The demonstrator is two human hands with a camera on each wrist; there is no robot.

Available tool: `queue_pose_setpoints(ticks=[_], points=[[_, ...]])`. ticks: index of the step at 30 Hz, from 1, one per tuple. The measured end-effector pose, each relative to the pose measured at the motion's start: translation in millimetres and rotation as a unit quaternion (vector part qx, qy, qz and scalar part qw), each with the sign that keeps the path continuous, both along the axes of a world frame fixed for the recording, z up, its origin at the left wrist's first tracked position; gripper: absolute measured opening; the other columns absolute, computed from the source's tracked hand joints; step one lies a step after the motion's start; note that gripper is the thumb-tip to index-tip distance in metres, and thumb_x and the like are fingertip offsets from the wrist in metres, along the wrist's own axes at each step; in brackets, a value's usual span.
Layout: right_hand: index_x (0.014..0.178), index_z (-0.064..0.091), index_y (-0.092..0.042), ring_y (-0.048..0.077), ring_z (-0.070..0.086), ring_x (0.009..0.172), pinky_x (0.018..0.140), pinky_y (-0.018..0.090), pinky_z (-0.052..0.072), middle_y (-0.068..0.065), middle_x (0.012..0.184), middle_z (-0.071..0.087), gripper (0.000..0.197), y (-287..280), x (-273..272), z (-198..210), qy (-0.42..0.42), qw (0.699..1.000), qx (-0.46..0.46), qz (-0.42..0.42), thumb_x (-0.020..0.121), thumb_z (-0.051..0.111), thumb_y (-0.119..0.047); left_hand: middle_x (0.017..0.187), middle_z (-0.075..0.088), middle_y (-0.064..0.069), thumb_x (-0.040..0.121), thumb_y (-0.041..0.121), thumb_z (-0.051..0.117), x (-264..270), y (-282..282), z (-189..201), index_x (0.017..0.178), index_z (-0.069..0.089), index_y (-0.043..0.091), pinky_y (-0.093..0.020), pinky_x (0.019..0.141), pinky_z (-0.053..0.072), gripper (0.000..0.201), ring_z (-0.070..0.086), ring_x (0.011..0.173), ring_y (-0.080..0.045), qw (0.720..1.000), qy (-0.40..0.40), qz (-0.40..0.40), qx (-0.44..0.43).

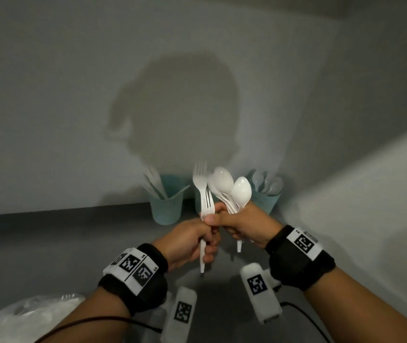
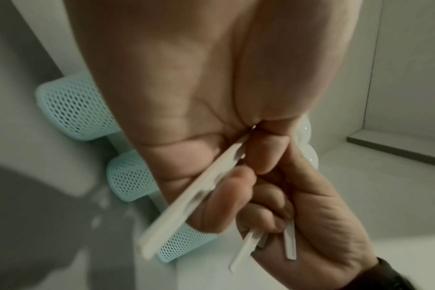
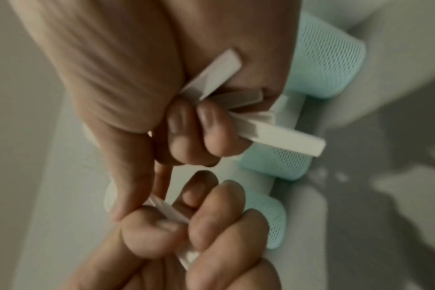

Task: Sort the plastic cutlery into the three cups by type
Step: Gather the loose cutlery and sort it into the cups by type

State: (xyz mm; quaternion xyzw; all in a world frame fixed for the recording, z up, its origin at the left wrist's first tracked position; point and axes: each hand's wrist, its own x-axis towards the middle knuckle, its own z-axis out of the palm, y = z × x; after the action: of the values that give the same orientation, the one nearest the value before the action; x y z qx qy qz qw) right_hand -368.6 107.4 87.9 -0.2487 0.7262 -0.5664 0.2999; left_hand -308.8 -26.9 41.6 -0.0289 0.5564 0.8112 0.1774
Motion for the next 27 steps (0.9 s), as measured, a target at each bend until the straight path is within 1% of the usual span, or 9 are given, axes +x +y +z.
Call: queue_pose_setpoints(ticks=[3,6,10,13,15,17,19,22,27], points=[[0.070,0.064,-0.010,0.001,0.035,0.034,0.036,0.013,0.026,-0.008,0.037,0.049,0.014,15.7,-3.1,-0.6,0.029,0.998,-0.010,-0.063,0.083,0.068,-0.013,0.072,0.057,-0.009,0.084,0.004,0.050,-14.4,12.8,-4.3,0.127,0.048,0.019,-0.029,0.061,0.053,0.045,0.059,0.061,-0.017,0.995,0.045,0.039,-0.075],[0.069,0.059,0.000,0.000,0.043,0.030,0.035,0.007,0.032,-0.007,0.034,0.051,0.017,27.0,-6.3,1.0,0.019,0.989,-0.055,-0.137,0.084,0.066,-0.003,0.091,0.071,-0.016,0.089,0.007,0.060,-26.2,16.5,-3.6,0.113,0.054,0.002,-0.031,0.078,0.055,0.025,0.069,0.082,-0.021,0.979,0.118,0.090,-0.140],[0.074,0.062,0.001,-0.003,0.049,0.034,0.038,0.005,0.035,-0.011,0.036,0.054,0.010,32.9,-9.4,3.8,0.052,0.986,-0.052,-0.150,0.081,0.068,0.001,0.099,0.075,-0.008,0.080,0.006,0.071,-33.4,10.5,-3.0,0.102,0.073,0.011,-0.033,0.091,0.052,0.022,0.070,0.094,-0.020,0.954,0.180,0.109,-0.212],[0.074,0.061,-0.002,-0.004,0.049,0.033,0.037,0.004,0.035,-0.012,0.036,0.054,0.011,38.4,-11.4,7.6,0.036,0.993,-0.031,-0.112,0.084,0.065,0.000,0.092,0.076,-0.010,0.078,0.008,0.073,-38.7,11.9,-2.4,0.099,0.075,0.011,-0.027,0.081,0.053,0.020,0.070,0.088,-0.021,0.957,0.164,0.118,-0.206],[0.092,0.064,0.005,-0.005,0.049,0.032,0.036,0.004,0.035,-0.013,0.035,0.054,0.007,42.1,-9.3,11.3,0.021,0.994,-0.042,-0.096,0.086,0.061,0.001,0.075,0.072,-0.007,0.081,0.007,0.070,-42.2,17.9,-0.5,0.099,0.074,0.006,-0.019,0.060,0.050,0.018,0.064,0.066,-0.011,0.960,0.139,0.152,-0.192],[0.101,0.064,0.007,-0.006,0.049,0.031,0.035,0.004,0.035,-0.013,0.033,0.052,0.016,43.7,-6.3,14.8,0.018,0.992,-0.049,-0.115,0.088,0.060,-0.002,0.076,0.071,-0.007,0.083,0.007,0.068,-46.9,24.2,4.7,0.102,0.072,0.001,-0.018,0.058,0.052,0.020,0.063,0.062,-0.007,0.961,0.125,0.172,-0.174],[0.082,0.064,-0.003,-0.004,0.047,0.029,0.034,0.005,0.034,-0.011,0.030,0.048,0.008,48.4,-9.4,13.7,0.014,0.984,-0.067,-0.166,0.089,0.059,-0.005,0.074,0.070,-0.013,0.082,0.010,0.070,-55.4,27.9,15.2,0.091,0.073,0.001,-0.024,0.062,0.053,0.014,0.063,0.062,-0.012,0.953,0.141,0.186,-0.195],[0.065,0.051,-0.007,0.002,0.032,0.030,0.033,0.014,0.027,-0.011,0.036,0.035,0.029,60.1,-20.3,5.2,-0.008,0.966,-0.084,-0.246,0.085,0.067,-0.021,0.060,0.066,-0.011,0.080,0.018,0.073,-86.0,16.6,33.3,0.070,0.073,0.010,-0.031,0.064,0.051,0.013,0.060,0.054,-0.017,0.901,0.178,0.285,-0.273],[0.111,0.046,0.017,0.007,0.019,0.039,0.036,0.016,0.020,-0.006,0.049,0.023,0.058,82.8,-22.0,1.2,-0.033,0.967,-0.104,-0.232,0.084,0.066,-0.030,0.085,0.073,-0.011,0.081,0.032,0.071,-144.4,-18.1,45.1,0.080,0.072,0.008,-0.033,0.079,0.052,0.024,0.069,0.085,-0.026,0.781,0.176,0.285,-0.527]])
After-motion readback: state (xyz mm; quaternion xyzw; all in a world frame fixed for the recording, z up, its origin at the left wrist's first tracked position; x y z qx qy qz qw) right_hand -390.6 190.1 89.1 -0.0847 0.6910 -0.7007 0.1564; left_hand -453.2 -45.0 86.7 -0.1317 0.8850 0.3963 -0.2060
